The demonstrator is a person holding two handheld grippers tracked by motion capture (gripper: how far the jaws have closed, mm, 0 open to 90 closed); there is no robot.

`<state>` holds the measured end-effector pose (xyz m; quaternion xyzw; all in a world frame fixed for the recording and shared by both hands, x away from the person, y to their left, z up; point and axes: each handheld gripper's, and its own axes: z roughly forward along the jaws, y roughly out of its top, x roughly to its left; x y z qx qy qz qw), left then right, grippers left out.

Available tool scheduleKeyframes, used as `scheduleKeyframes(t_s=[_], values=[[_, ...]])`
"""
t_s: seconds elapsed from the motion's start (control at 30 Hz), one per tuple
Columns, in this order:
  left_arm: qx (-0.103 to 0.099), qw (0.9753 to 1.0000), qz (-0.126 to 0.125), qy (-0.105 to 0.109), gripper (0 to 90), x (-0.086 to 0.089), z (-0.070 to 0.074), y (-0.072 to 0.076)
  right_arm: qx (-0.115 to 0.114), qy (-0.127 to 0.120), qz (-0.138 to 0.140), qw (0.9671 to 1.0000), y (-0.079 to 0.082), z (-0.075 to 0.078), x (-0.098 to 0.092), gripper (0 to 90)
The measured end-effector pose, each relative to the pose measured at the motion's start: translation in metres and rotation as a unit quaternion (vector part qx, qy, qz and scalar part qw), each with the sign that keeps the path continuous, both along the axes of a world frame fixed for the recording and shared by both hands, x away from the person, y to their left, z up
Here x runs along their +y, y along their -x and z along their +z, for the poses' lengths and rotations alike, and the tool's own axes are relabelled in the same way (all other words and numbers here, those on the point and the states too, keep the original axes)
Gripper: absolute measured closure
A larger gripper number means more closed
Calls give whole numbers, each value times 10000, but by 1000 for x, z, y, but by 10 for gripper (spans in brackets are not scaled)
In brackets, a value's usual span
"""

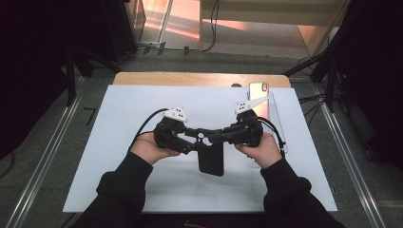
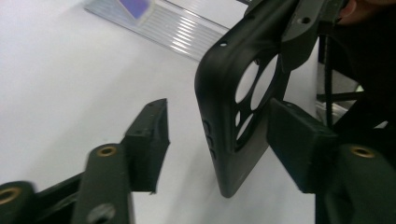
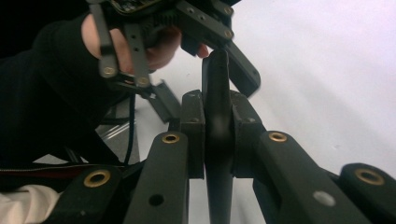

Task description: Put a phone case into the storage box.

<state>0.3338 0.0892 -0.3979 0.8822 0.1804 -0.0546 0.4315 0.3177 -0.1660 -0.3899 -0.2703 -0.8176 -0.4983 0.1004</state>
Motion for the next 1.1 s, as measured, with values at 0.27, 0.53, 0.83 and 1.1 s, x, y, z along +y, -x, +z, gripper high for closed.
scheduleKeyframes(t_s=[0.27,0.53,0.83,1.1], values=[[368,9986,-246,272,659,5,-6,0,-5,-22,152,9999,-1,-3,3,764],[581,9972,-315,343,766,10,-5,-1,145,-210,71,9996,-5,-6,2,650],[560,9980,6,287,766,16,0,-2,-246,-162,-592,9978,-1,0,1,343],[744,9943,731,200,766,28,8,-6,-367,-3,-1089,9934,2,3,0,256]])
